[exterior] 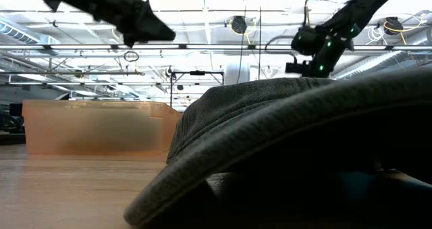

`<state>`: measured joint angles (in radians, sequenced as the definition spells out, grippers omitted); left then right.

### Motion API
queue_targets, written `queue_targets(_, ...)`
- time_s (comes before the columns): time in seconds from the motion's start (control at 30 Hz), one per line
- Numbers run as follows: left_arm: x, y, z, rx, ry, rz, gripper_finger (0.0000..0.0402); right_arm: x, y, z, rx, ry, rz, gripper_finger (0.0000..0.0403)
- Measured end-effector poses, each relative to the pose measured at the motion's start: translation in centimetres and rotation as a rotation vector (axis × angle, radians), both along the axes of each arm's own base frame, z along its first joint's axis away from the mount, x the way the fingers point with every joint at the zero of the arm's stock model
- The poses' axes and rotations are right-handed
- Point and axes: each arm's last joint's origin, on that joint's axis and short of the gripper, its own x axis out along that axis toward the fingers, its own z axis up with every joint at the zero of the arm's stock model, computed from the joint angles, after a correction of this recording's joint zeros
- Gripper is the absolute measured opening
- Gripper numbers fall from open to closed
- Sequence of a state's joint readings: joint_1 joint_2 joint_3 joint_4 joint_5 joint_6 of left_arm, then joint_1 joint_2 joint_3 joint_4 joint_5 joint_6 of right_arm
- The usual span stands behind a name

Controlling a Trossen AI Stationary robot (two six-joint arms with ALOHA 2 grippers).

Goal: Pick & Place hat
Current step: Put the brown cap into the blue bin

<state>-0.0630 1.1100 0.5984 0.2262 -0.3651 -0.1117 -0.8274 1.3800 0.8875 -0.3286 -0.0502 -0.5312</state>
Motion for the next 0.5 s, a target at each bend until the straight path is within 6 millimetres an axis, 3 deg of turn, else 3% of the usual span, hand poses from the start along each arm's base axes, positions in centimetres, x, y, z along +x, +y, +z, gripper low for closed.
queue_targets(0.23, 0.9, 3.7, 5.5, 0.091, 0.195, 0.135, 0.0042, -0.7, 3.0, 4.2, 0.038, -0.234, -0.06, 0.0169)
queue_targets(0.37, 0.7, 6.0, 7.0, 0.083, 0.326, 0.215, 0.0051, -0.5, 5.7, 5.2, 0.122, -0.35, 0.02, 0.0181)
queue_targets(0.5, -0.1, 7.8, 7.2, 0.031, 0.454, 0.268, 0.0094, -0.2, 8.0, 4.9, 0.124, -0.408, 0.096, 0.0178)
